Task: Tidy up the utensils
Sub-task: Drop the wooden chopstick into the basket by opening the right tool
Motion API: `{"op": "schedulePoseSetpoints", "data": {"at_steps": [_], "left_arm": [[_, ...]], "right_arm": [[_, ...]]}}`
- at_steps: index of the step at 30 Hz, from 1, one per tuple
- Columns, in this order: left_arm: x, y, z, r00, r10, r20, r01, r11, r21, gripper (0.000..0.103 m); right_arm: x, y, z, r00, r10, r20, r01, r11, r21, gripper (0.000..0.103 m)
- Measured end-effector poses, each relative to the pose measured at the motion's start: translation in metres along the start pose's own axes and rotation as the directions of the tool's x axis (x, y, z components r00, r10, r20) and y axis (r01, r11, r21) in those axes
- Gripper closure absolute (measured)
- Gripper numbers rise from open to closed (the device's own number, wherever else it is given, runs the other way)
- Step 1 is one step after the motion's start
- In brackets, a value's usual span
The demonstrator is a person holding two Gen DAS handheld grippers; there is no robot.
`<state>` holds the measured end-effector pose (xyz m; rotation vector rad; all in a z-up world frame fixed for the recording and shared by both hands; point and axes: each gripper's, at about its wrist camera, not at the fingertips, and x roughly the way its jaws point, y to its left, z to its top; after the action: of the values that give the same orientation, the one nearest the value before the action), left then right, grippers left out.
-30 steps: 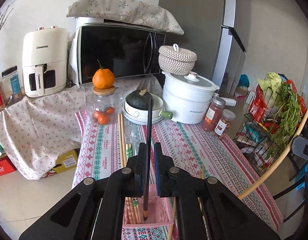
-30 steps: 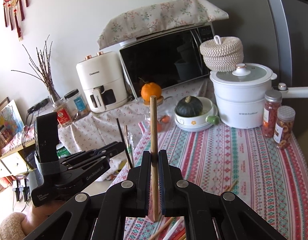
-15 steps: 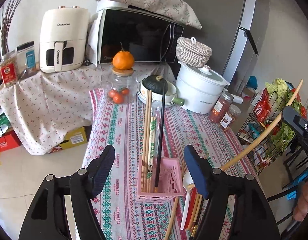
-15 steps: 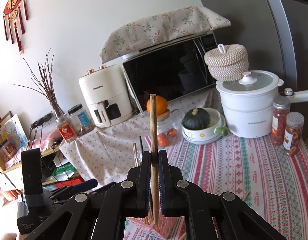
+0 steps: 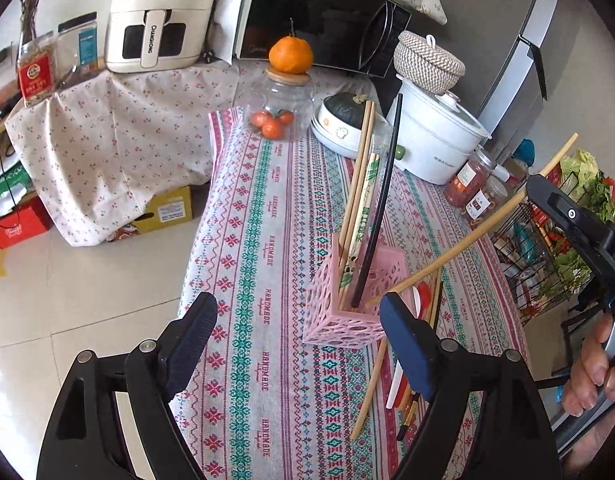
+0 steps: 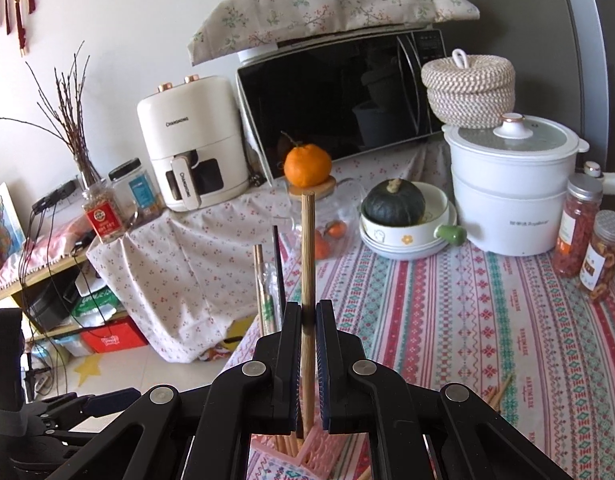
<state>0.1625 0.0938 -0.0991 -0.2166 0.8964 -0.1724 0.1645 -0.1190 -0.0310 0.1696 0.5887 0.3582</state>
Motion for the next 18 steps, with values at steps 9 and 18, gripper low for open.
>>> {"op": "schedulePoseSetpoints", "data": {"at_steps": [9, 18], "left_arm": [[0.001, -0.007, -0.003, 1.0, -0.013, -0.014, 0.013, 1.0, 0.026, 0.018], [0.003, -0.018, -0.009, 0.999, -0.018, -0.034, 0.02, 0.998, 0.059, 0.018]], "right_arm": [[0.023, -0.006, -0.009, 0.998, 0.011, -0.058, -0.009, 1.0, 0.029, 0.095], [-0.002, -0.025, -0.003, 0.999, 0.044, -0.007, -0.043, 0.994, 0.101, 0.045]]}}
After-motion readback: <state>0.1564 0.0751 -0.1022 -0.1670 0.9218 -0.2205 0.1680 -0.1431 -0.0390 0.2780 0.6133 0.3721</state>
